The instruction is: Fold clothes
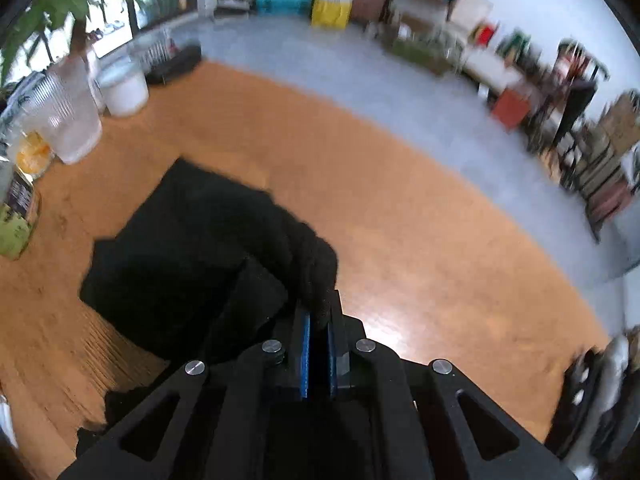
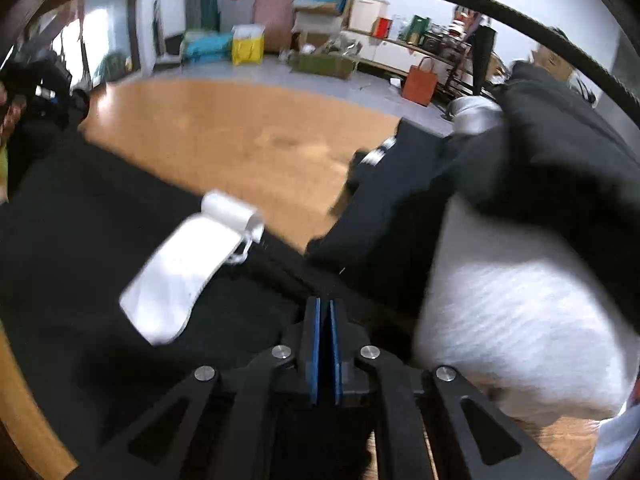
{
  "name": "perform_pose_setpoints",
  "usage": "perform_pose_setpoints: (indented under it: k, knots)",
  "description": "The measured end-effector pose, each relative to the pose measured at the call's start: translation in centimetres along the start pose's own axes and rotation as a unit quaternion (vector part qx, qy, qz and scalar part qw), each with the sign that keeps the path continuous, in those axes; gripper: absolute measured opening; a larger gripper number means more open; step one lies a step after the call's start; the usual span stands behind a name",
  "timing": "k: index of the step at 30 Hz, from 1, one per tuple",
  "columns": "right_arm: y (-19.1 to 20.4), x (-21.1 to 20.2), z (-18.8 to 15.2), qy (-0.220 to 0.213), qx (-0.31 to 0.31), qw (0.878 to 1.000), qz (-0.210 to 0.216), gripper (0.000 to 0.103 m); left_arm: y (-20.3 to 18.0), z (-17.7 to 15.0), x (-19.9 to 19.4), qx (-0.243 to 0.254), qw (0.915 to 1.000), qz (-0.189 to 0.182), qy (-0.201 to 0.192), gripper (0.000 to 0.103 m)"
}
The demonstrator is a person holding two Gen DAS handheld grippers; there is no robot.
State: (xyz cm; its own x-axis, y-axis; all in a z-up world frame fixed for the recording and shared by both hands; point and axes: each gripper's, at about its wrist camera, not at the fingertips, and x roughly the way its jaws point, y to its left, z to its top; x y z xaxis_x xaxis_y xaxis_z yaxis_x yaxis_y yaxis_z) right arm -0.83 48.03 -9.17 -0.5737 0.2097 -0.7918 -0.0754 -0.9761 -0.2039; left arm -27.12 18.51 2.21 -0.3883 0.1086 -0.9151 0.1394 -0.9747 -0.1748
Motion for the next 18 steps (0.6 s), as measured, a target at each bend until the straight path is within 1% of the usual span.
perform_pose_setpoints:
  k: [2, 3, 4, 5, 6, 7, 8, 9, 10, 12, 13, 14, 16, 17, 18]
  knots:
    - [0.4, 0.1, -0.1, -0.004, -0.004, 1.0, -0.014, 0.009, 1.3, 0.3, 0.6, -0.045, 0.998, -0.037, 0.026, 0.008]
    - [0.6, 0.1, 0.0, 0.002, -0.005, 1.0, -0.022, 0.011, 2.3, 0.7, -0.1, -0.085, 0.9934, -0.07, 0.03, 0.009]
    - [0.8, 0.1, 0.2, 0.009, -0.012, 0.999, -0.033, 0.014, 3.2, 1.2, -0.7, -0.126, 0.9861, -0.103, 0.035, 0.018]
    - [1.1, 0.0, 0.4, 0.016, -0.019, 0.999, -0.043, 0.018, 4.1, 1.6, -1.3, -0.164, 0.9763, -0.136, 0.039, 0.031]
    - [1.2, -0.1, 0.6, 0.023, -0.025, 0.998, -0.049, 0.021, 4.6, 1.8, -2.7, -0.181, 0.9676, -0.172, 0.035, 0.038]
    - [1.1, -0.3, 0.8, 0.029, -0.024, 0.998, -0.043, 0.025, 5.1, 1.9, -4.1, -0.197, 0.9578, -0.207, 0.03, 0.054]
    - [0.7, -0.7, 0.9, 0.029, -0.013, 0.999, -0.029, 0.037, 5.4, 1.9, -6.0, -0.195, 0.955, -0.223, 0.022, 0.068]
    - [0.0, -1.5, 0.9, 0.022, 0.008, 1.0, -0.013, 0.047, 5.7, 1.8, -7.8, -0.191, 0.9526, -0.236, 0.014, 0.071]
    - [-0.8, -2.4, 0.8, 0.012, 0.034, 0.999, 0.005, 0.058, 6.0, 1.1, -9.6, -0.169, 0.9599, -0.223, 0.012, 0.071]
    - [-2.5, -4.8, 0.3, -0.01, 0.095, 0.994, 0.047, 0.068, 6.4, -0.2, -13.1, -0.125, 0.9725, -0.197, 0.008, 0.072]
    - [-3.2, -6.1, -0.1, -0.02, 0.116, 0.991, 0.064, 0.076, 6.6, -0.9, -14.8, -0.103, 0.9777, -0.183, 0.006, 0.073]
    - [-3.6, -7.5, -0.7, -0.029, 0.126, 0.989, 0.077, 0.076, 7.0, -1.9, -15.4, -0.087, 0.9817, -0.169, 0.011, 0.073]
    - [-3.9, -9.8, -2.2, -0.034, 0.127, 0.987, 0.098, 0.076, 8.2, -5.3, -15.1, -0.057, 0.9887, -0.136, 0.026, 0.073]
    - [-3.9, -10.7, -3.2, -0.033, 0.124, 0.986, 0.106, 0.075, 8.8, -6.9, -15.0, -0.043, 0.9913, -0.119, 0.034, 0.073]
    - [-4.0, -11.4, -4.5, -0.031, 0.125, 0.985, 0.113, 0.075, 9.3, -8.5, -14.1, -0.039, 0.9928, -0.103, 0.046, 0.073]
